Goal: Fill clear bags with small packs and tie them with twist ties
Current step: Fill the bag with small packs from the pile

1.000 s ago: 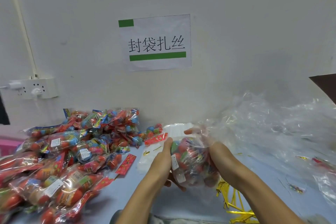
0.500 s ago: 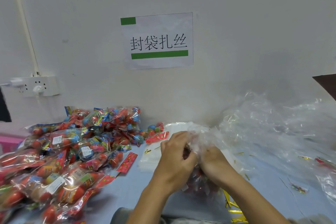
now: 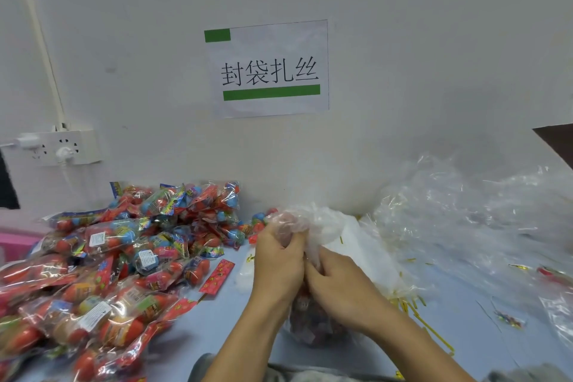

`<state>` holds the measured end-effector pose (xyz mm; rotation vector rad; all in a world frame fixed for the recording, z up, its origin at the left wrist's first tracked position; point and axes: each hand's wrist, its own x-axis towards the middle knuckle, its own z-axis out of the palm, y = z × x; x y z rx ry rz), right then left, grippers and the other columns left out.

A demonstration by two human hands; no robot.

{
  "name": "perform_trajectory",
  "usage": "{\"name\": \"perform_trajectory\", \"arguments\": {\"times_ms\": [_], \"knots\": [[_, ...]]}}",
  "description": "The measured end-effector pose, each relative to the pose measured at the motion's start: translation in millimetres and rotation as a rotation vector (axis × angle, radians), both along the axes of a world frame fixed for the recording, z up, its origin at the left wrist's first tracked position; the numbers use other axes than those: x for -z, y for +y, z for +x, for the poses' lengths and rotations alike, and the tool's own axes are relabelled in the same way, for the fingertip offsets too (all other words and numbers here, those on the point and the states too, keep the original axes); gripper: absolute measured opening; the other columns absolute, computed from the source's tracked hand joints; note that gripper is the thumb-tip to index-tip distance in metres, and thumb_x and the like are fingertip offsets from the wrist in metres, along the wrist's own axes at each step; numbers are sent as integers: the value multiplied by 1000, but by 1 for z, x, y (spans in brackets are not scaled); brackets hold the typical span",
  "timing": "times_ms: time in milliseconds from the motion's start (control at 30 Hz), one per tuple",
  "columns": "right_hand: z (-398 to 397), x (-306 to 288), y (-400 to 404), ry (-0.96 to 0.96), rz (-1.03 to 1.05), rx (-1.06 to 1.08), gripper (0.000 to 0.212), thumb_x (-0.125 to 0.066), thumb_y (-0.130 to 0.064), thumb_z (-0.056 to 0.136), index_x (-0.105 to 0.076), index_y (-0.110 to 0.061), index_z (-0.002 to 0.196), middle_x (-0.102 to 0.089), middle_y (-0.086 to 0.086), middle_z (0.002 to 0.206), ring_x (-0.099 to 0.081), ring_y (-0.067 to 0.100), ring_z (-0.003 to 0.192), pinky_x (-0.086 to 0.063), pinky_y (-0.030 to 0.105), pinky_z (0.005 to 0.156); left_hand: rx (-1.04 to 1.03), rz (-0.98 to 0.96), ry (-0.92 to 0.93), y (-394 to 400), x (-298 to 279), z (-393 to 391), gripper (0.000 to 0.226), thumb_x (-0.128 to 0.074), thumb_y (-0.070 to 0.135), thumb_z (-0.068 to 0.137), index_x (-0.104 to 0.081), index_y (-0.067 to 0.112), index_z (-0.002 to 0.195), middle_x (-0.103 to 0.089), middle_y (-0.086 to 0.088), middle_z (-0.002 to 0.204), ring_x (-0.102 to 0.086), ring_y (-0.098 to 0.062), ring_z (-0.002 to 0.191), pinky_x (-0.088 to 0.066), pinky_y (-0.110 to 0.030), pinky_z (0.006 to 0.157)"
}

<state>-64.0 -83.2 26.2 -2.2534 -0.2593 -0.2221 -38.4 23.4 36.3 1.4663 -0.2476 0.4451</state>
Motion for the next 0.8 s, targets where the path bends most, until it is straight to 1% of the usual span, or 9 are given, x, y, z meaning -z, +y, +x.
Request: {"name": "perform_trajectory", "arguments": {"times_ms": [67,167,233,367,467,600,667,733,800], "knots": [[2,2,1,-33,111,-17,29,-52,-45,97,-51,-29,73,-63,-17,68,-56,5,65,-46,26,65,-39,-52,51,3,1,3,25,-54,-9,91,-73,6,97,-77,-9,91,-72,-22,87,-57,-34,78],[5,3,2,-42,308,-20,16,-63,-46,94,-65,-30,95,-72,-15,91,-67,-1,87,-55,23,81,-83,-115,103,7,3,5,25,-58,-7,88,-75,10,95,-77,-6,89,-73,-26,86,-59,-42,76],[5,3,3,-71,349,10,16,-65,-43,95,-67,-27,95,-74,-11,93,-69,0,90,-55,24,83,-83,-136,110,8,4,6,22,-60,-5,89,-75,10,95,-77,-9,89,-73,-29,87,-59,-44,75],[5,2,5,-55,387,44,21,-63,-31,100,-73,-22,83,-75,-8,82,-69,2,81,-51,21,75,-39,-162,89,7,4,5,13,-63,9,95,-74,13,101,-78,-3,93,-73,-21,91,-60,-37,78],[7,1,3,-19,470,67,26,-59,-22,102,-76,-21,82,-75,-12,74,-69,0,71,-52,20,68,42,-146,86,7,3,5,11,-64,10,94,-73,8,100,-76,-11,93,-73,-24,86,-59,-32,71],[8,0,-3,18,564,46,32,-55,-14,103,-75,-19,78,-61,-17,49,-54,-5,46,-38,7,48,218,-129,92,15,3,7,33,-62,15,78,-68,-6,103,-71,-25,101,-69,-36,91,-54,-47,85],[9,1,-5,43,593,33,31,-56,-12,102,-76,-16,79,-64,-11,54,-56,0,51,-42,11,49,287,-71,63,19,3,6,33,-54,14,72,-67,-10,89,-67,-27,87,-65,-33,83,-53,-44,80],[9,0,-5,47,621,34,30,-57,-12,102,-78,-17,81,-72,-1,66,-63,11,62,-48,16,53,336,79,37,22,2,2,22,-50,12,72,-70,5,69,-62,-13,67,-60,-21,69,-51,-30,66],[8,-1,-6,39,634,38,30,-56,-11,102,-79,-18,84,-77,1,74,-70,11,66,-52,19,55,351,203,28,22,4,2,19,-55,12,80,-72,4,75,-65,-12,70,-59,-30,69,-48,-34,65]]}}
